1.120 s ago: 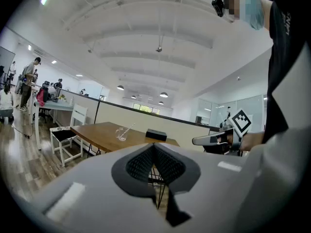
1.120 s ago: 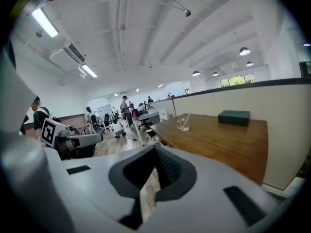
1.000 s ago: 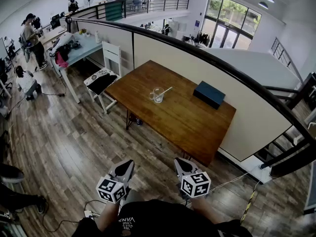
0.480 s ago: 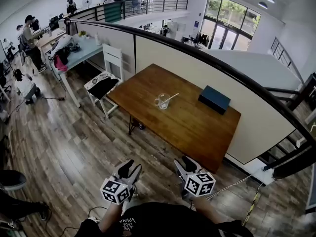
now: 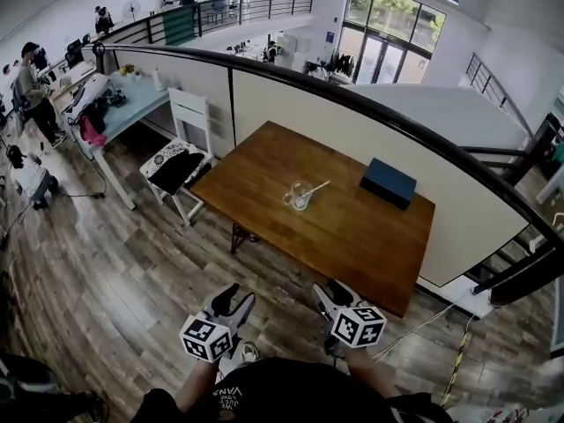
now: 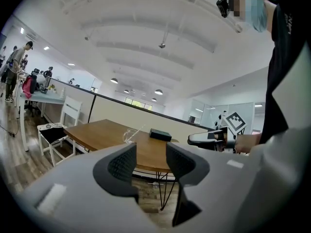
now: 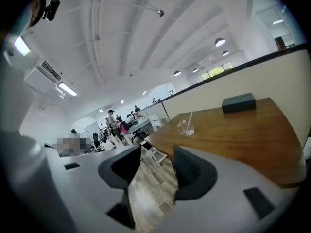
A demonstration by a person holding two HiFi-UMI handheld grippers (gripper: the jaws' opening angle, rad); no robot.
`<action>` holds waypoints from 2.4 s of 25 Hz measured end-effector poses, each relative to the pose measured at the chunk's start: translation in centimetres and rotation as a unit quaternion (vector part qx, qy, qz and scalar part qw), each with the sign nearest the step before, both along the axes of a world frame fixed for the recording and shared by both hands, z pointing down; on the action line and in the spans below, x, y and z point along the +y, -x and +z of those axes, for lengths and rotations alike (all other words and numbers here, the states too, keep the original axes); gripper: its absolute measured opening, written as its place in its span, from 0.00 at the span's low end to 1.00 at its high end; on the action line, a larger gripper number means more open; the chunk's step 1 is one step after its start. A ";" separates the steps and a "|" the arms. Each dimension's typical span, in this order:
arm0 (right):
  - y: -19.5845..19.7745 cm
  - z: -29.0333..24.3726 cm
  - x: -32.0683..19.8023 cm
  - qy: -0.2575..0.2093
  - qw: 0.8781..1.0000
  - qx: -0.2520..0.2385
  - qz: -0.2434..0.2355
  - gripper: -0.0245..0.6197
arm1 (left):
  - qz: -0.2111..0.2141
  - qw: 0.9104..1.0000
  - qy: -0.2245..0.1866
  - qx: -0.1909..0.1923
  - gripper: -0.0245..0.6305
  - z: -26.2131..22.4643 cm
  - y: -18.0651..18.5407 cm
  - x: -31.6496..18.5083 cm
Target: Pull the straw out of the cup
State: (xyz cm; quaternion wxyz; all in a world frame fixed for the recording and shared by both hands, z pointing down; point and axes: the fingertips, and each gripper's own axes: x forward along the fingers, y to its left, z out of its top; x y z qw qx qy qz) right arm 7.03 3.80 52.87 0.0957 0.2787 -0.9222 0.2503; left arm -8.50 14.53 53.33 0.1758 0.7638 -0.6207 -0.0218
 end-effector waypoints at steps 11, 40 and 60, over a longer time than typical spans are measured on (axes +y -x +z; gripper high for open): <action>6.4 0.5 -2.0 0.010 0.997 -0.016 0.072 0.31 | 0.060 0.998 0.014 -0.015 0.30 0.2 7.8 -2.2; 7.4 2.2 -15.8 0.037 0.998 0.004 0.058 0.32 | 0.051 0.998 0.024 0.009 0.30 1.9 7.9 -17.1; 5.4 3.5 -24.3 0.035 0.999 0.014 0.008 0.31 | 0.026 0.999 0.033 0.027 0.30 3.5 3.2 -26.2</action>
